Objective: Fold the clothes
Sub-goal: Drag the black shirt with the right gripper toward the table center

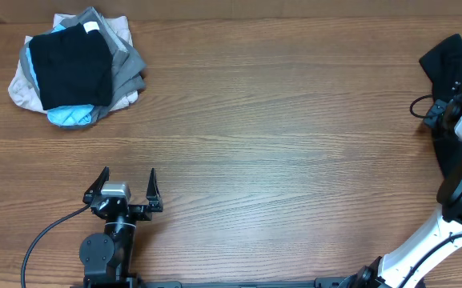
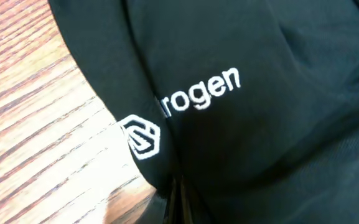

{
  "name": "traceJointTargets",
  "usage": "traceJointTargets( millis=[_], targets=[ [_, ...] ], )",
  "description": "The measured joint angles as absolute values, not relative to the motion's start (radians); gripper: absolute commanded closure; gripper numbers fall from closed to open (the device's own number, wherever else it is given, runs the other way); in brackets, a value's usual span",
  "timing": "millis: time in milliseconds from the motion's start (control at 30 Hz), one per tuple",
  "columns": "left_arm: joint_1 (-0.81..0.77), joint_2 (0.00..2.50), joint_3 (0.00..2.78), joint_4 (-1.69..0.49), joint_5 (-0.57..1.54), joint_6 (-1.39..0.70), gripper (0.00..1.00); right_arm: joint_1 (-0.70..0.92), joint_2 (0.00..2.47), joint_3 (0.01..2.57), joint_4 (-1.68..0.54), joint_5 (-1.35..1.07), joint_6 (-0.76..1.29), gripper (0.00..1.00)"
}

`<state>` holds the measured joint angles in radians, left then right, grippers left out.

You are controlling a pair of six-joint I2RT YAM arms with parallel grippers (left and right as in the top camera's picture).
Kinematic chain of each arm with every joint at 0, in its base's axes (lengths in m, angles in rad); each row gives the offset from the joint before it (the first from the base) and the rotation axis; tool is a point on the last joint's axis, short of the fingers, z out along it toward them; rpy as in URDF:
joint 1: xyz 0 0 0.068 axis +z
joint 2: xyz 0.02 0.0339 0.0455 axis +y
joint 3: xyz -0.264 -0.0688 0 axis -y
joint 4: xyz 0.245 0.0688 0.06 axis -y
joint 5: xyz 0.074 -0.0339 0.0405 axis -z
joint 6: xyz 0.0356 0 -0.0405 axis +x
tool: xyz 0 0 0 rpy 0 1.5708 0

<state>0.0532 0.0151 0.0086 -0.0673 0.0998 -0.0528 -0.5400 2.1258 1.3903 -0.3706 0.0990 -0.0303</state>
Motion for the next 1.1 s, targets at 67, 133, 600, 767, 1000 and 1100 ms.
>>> traceJointTargets(
  millis=[67,133,600,767,1000,1100],
  targets=[
    [0.053,0.015,0.009,-0.067,0.1,-0.053,0.0,-0.537,2.125,1.392,-0.379,0.086,-0.03,0.96],
    [0.053,0.015,0.009,-0.067,0.1,-0.053,0.0,-0.528,2.125,1.393,-0.389,0.057,-0.03,0.96],
    [0.053,0.015,0.009,-0.067,0.1,-0.053,0.0,-0.06,2.114,1.415,-0.525,-0.115,0.042,0.96],
    [0.053,0.015,0.009,-0.067,0.1,-0.053,0.0,0.185,2.107,1.419,-0.583,-0.133,0.122,0.96],
    [0.053,0.015,0.009,-0.067,0.1,-0.053,0.0,0.446,2.095,1.422,-0.683,-0.146,0.281,0.96],
    [0.053,0.015,0.009,-0.067,0.1,-0.053,0.0,0.55,2.09,1.423,-0.735,-0.147,0.351,0.96]
  ],
)
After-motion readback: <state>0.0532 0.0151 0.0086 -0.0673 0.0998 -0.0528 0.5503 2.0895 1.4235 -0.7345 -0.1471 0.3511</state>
